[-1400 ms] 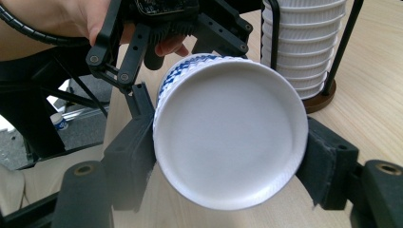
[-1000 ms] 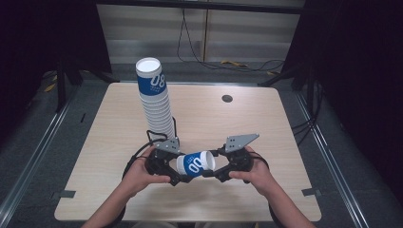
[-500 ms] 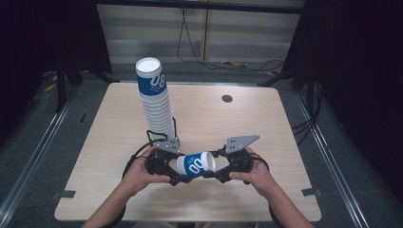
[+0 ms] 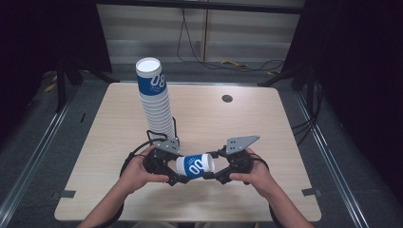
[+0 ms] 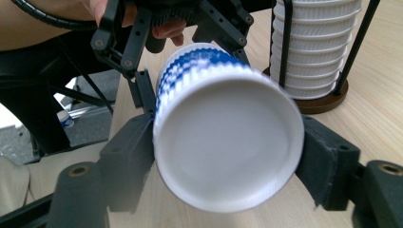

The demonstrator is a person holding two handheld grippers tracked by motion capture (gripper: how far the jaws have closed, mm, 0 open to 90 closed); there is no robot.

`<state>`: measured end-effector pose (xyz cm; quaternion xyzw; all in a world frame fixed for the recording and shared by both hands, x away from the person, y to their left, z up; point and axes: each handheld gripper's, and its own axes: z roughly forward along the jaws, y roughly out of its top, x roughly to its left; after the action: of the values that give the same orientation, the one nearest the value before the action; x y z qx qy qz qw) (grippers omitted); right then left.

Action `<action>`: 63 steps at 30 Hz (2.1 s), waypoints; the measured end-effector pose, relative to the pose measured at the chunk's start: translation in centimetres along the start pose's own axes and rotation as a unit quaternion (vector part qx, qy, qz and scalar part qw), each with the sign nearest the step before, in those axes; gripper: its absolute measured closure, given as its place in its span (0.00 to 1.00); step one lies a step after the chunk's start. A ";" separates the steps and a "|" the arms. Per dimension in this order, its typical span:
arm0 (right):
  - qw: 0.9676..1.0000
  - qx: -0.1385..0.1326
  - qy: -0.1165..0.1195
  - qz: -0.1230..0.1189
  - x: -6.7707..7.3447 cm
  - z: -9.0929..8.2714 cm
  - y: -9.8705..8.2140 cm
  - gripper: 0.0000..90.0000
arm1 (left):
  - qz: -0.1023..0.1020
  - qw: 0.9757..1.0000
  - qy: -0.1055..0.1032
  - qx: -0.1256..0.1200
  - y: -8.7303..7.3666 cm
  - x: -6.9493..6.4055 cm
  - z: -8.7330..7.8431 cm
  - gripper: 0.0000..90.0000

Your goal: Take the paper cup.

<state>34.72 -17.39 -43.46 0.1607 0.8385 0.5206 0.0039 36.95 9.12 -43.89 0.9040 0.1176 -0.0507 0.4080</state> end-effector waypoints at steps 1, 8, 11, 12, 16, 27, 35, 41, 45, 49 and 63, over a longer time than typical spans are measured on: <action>1.000 -0.001 0.002 0.003 0.0 0.0 0.0 0.28 | 0.004 1.000 0.000 0.006 0.0 0.1 0.0 0.23; 1.000 0.009 -0.003 0.000 -0.1 0.0 0.1 0.24 | 0.007 1.000 0.002 0.017 0.0 0.1 -0.1 0.23; 1.000 0.023 -0.011 -0.004 -0.1 -0.1 0.1 0.20 | 0.009 1.000 0.007 0.028 0.1 0.1 -0.3 0.23; 1.000 0.027 -0.010 -0.006 -0.1 -0.1 0.1 0.20 | 0.013 0.999 0.007 0.033 0.1 0.2 -0.4 0.23; 0.999 0.051 -0.017 -0.010 0.0 -0.2 0.2 0.19 | 0.010 0.999 0.010 0.044 0.1 0.1 -0.3 0.23; 0.989 0.131 -0.038 -0.049 0.1 -0.5 1.1 0.16 | 0.015 0.997 0.015 0.081 0.4 0.1 -0.1 0.23; 0.981 0.177 -0.040 -0.066 0.1 -0.3 1.8 0.16 | 0.013 0.995 0.018 0.095 0.7 0.1 0.2 0.23; 0.976 0.203 -0.037 -0.070 0.2 0.0 2.6 0.16 | 0.019 0.994 0.019 0.103 1.0 0.1 0.3 0.23; 0.972 0.218 -0.037 -0.078 0.2 0.3 3.0 0.16 | 0.020 0.994 0.018 0.109 1.2 0.1 0.4 0.23; 0.969 0.228 -0.034 -0.086 0.3 0.6 3.5 0.16 | 0.020 0.993 0.019 0.113 1.3 0.1 0.5 0.23; 0.957 0.273 -0.021 -0.098 0.7 2.0 4.3 0.16 | 0.026 0.989 0.018 0.142 2.0 0.0 0.8 0.23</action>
<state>35.57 -13.75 -40.54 0.0836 0.9601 0.2653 0.0286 37.47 7.27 -42.93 0.9562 0.0928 -0.0396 0.2749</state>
